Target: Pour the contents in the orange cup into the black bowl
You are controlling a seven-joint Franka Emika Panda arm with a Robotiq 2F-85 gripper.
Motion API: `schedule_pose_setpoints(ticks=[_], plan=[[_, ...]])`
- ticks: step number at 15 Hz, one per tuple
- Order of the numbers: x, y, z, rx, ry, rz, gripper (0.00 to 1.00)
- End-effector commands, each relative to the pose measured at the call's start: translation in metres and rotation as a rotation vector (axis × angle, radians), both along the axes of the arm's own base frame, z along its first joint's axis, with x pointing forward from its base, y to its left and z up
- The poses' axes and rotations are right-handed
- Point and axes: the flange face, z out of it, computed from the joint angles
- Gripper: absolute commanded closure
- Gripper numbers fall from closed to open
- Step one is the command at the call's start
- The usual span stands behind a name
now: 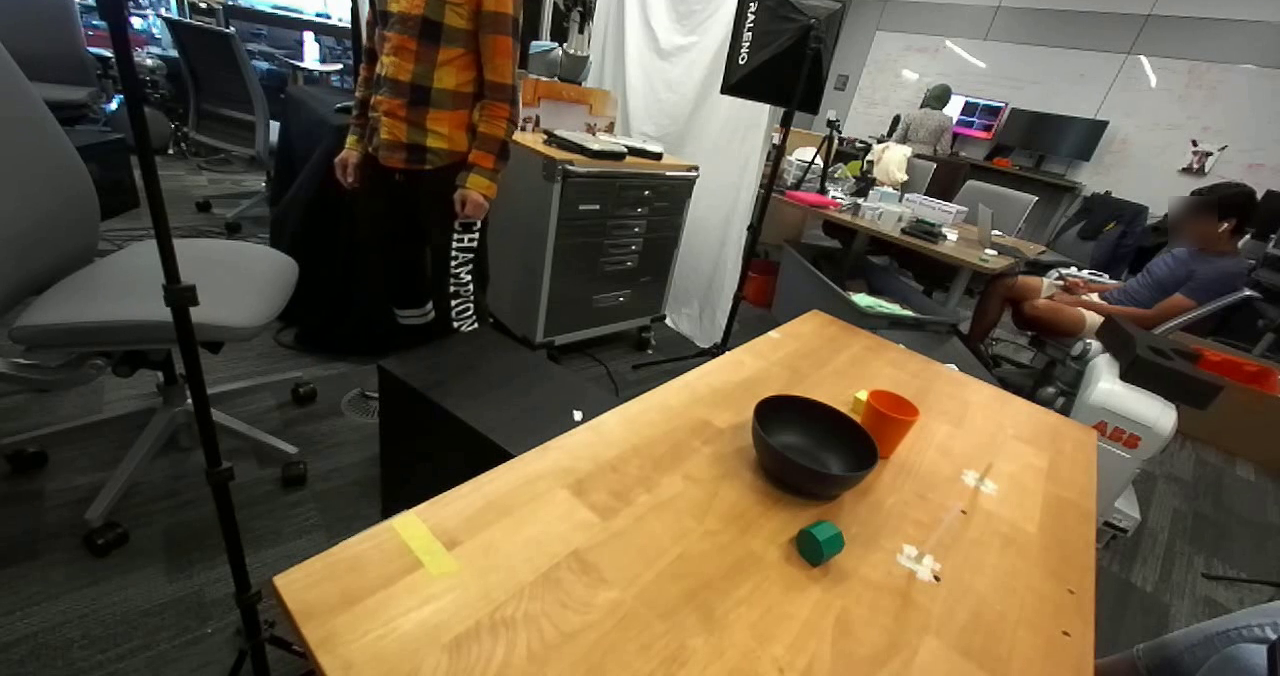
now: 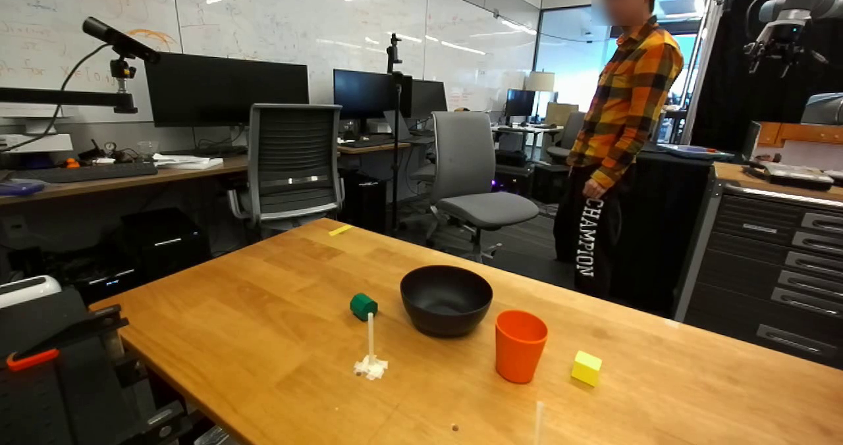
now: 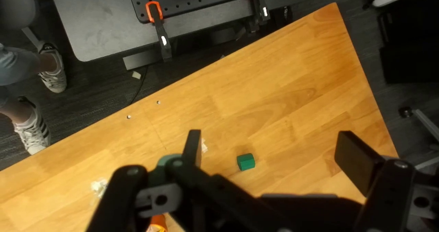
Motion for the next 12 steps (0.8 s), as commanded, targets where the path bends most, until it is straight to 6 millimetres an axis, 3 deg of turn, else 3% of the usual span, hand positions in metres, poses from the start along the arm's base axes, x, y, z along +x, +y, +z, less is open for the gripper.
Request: schedule_pose_setpoints(ticks=[1, 7, 12], plan=[[0.015, -0.02, -0.005, -0.004, -0.025, -0.06, 0.0], [0.055, -0.077, -0.035, -0.045, -0.148, -0.203, 0.0], [0.085, -0.123, -0.08, -0.08, -0.185, -0.298, 0.0]])
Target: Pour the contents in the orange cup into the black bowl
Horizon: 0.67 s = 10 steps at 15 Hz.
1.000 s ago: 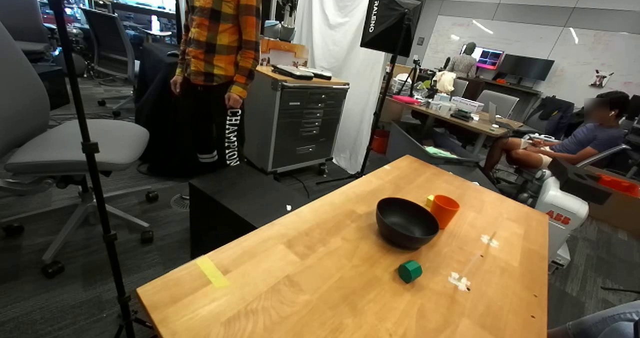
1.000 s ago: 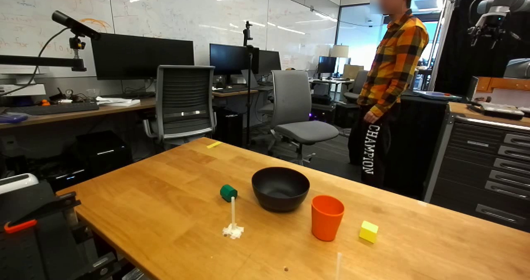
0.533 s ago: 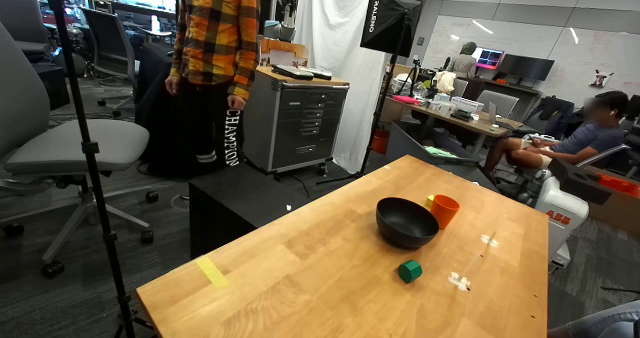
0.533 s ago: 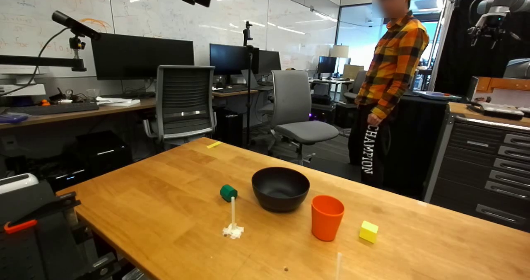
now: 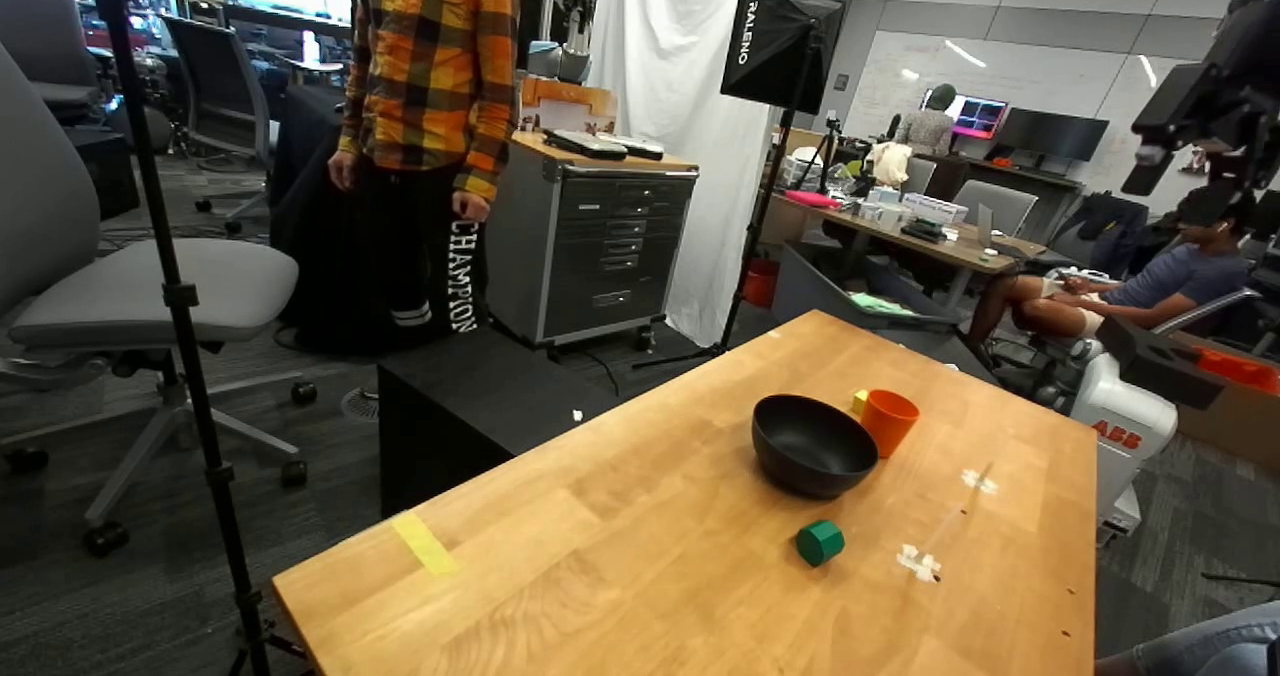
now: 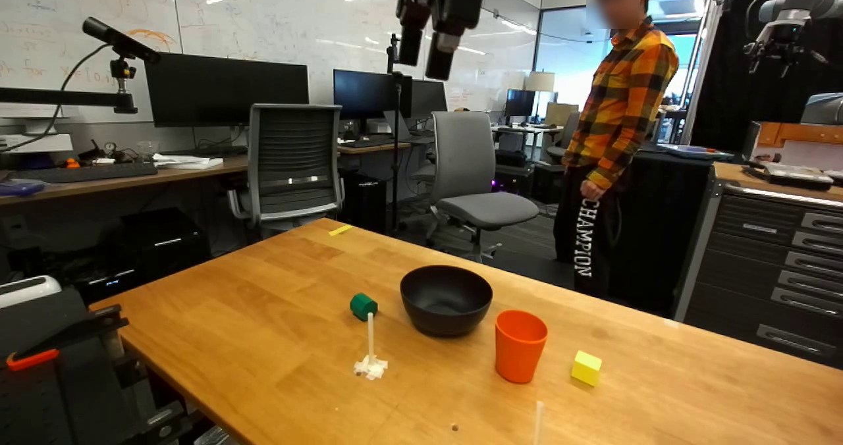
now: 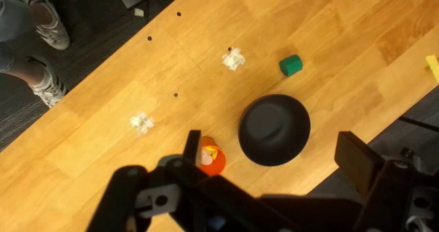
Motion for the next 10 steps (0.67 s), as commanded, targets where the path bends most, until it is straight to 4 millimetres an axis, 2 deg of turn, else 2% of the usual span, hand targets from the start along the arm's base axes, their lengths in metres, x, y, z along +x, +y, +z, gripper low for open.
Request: schedule_pose_setpoints(ticks=[1, 10], plan=[[0.028, -0.031, -0.025, -0.002, -0.025, -0.079, 0.0], [0.077, -0.076, -0.1, 0.009, -0.086, -0.191, 0.0]])
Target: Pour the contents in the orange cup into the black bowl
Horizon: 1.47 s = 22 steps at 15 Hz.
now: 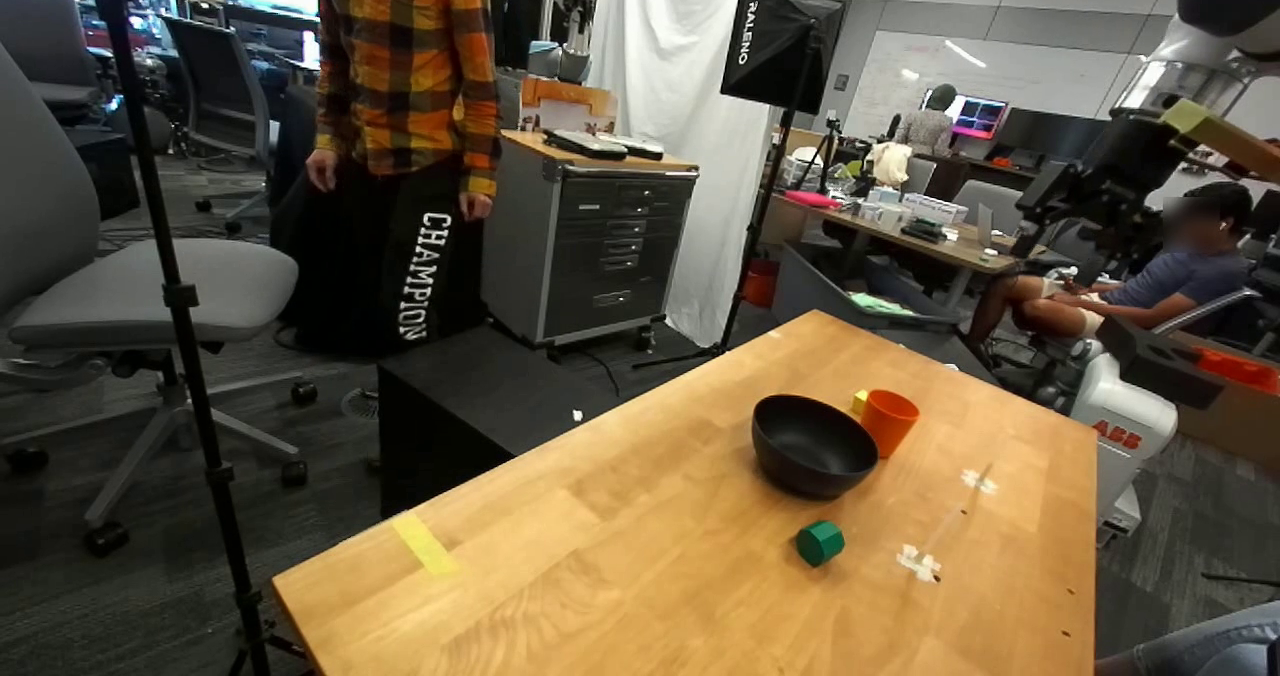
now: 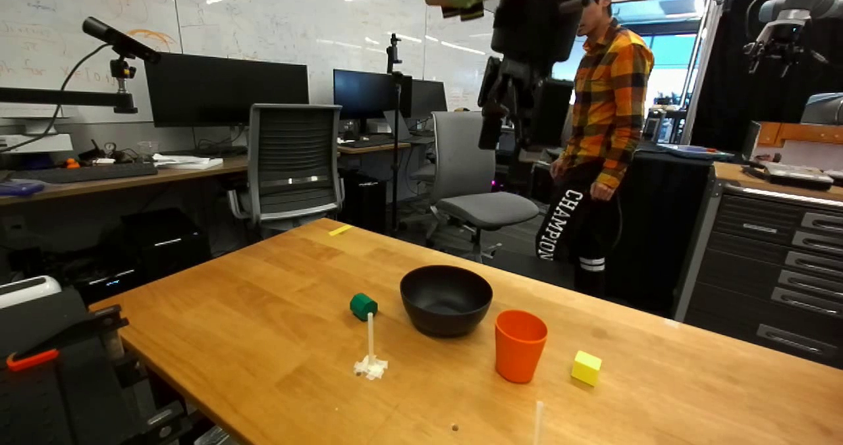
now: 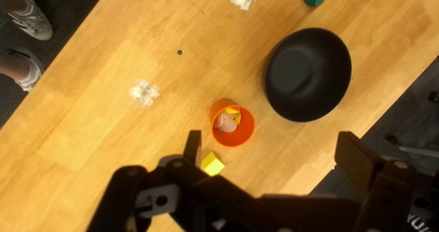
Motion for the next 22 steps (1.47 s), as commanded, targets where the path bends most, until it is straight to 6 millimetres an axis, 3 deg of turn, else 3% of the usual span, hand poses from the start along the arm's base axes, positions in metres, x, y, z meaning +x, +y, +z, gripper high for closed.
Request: schedule_pose_setpoints(ticks=[1, 13, 22], plan=[[0.025, -0.02, -0.017, 0.004, -0.038, -0.04, 0.0], [0.067, -0.041, -0.112, 0.037, 0.018, -0.043, 0.0], [0.08, -0.054, -0.178, 0.057, 0.045, -0.034, 0.0]])
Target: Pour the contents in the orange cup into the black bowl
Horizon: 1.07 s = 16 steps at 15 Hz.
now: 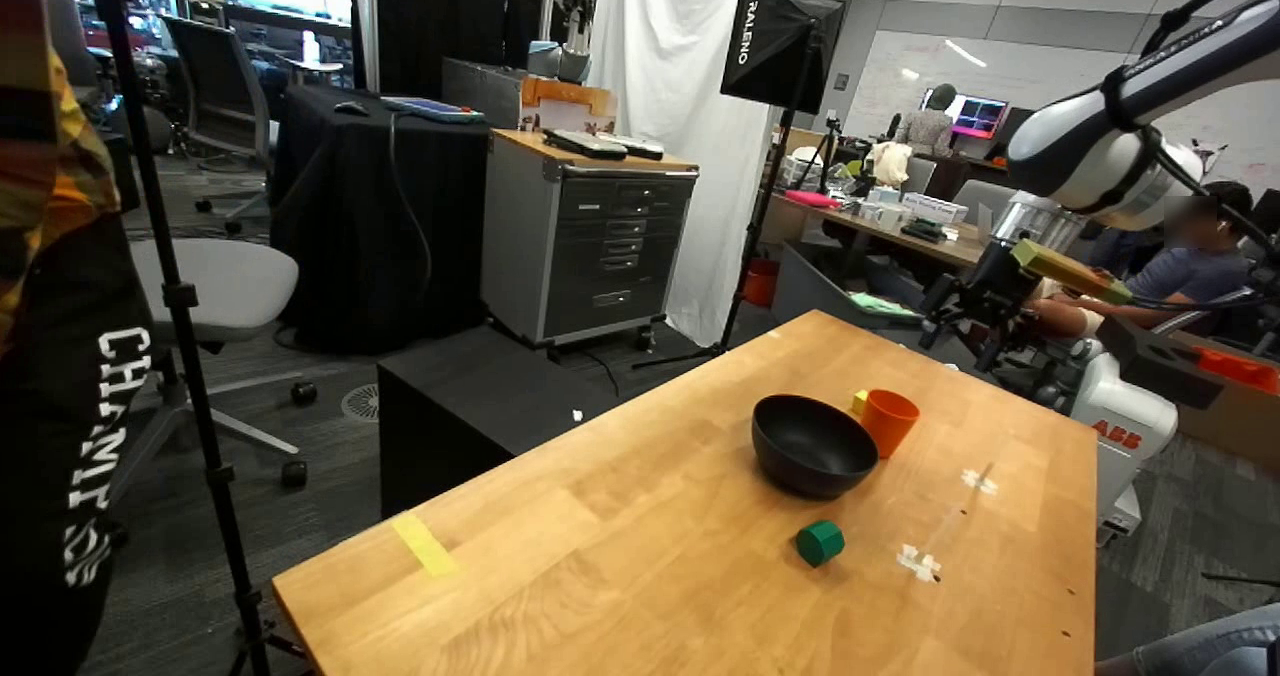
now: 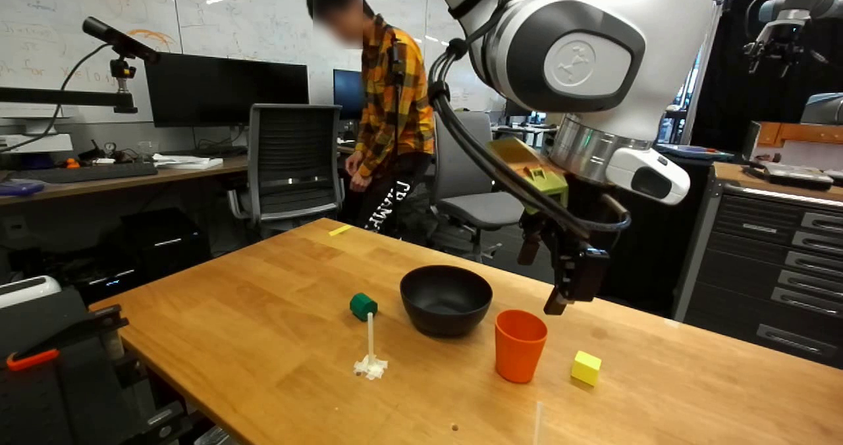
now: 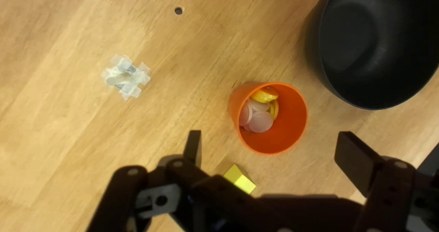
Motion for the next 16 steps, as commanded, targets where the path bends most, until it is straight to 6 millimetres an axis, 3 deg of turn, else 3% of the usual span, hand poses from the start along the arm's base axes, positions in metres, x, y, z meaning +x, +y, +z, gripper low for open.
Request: schedule_pose_setpoints(ticks=[1, 7, 16], plan=[[0.014, -0.008, -0.022, 0.022, -0.003, 0.013, 0.0], [0.022, -0.005, -0.054, 0.018, 0.037, 0.023, 0.0], [0.027, -0.006, -0.081, 0.03, 0.063, 0.029, 0.0]])
